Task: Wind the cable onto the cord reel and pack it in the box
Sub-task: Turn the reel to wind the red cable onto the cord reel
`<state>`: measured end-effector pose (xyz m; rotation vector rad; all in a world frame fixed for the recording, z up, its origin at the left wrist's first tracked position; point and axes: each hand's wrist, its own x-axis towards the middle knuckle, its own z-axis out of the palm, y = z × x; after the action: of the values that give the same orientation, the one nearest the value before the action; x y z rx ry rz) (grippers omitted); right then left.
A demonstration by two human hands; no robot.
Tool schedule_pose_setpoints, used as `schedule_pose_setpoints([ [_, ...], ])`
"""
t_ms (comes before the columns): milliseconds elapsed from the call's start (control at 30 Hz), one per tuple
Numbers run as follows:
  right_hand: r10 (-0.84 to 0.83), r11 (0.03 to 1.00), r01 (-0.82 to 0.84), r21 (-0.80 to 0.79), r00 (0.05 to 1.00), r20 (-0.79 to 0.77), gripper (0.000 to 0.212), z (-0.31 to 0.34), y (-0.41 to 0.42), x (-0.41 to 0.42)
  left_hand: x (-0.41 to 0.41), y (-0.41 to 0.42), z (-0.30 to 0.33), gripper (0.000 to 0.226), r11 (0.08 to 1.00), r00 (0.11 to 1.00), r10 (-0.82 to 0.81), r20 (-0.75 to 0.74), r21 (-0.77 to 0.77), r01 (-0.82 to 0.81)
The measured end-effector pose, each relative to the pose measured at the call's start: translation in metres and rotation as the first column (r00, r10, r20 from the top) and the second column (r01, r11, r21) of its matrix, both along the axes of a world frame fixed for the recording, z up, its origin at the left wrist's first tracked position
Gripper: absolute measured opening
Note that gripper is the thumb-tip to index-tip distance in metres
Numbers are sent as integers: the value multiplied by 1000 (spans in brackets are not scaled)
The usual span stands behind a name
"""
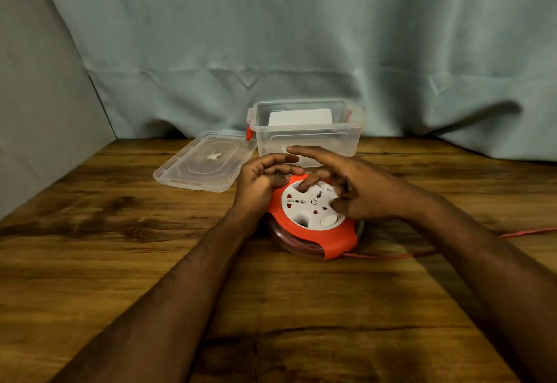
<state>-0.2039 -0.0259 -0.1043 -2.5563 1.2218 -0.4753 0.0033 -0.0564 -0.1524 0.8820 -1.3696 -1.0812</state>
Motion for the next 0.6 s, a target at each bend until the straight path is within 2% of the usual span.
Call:
schedule_pose_setpoints([
  [267,-7,999,8,37,999,-48,131,9,4,-2,0,0,0,46,1000,1000,-7,-9,-24,7],
  [433,-52,995,47,83,997,56,112,9,4,-4,3,-2,-1,47,1000,998,3,-62,1,-3],
  [600,-150,988,147,-47,985,-87,90,12,11,3,2,-2,-1,46,1000,998,12,-60,1,-12],
])
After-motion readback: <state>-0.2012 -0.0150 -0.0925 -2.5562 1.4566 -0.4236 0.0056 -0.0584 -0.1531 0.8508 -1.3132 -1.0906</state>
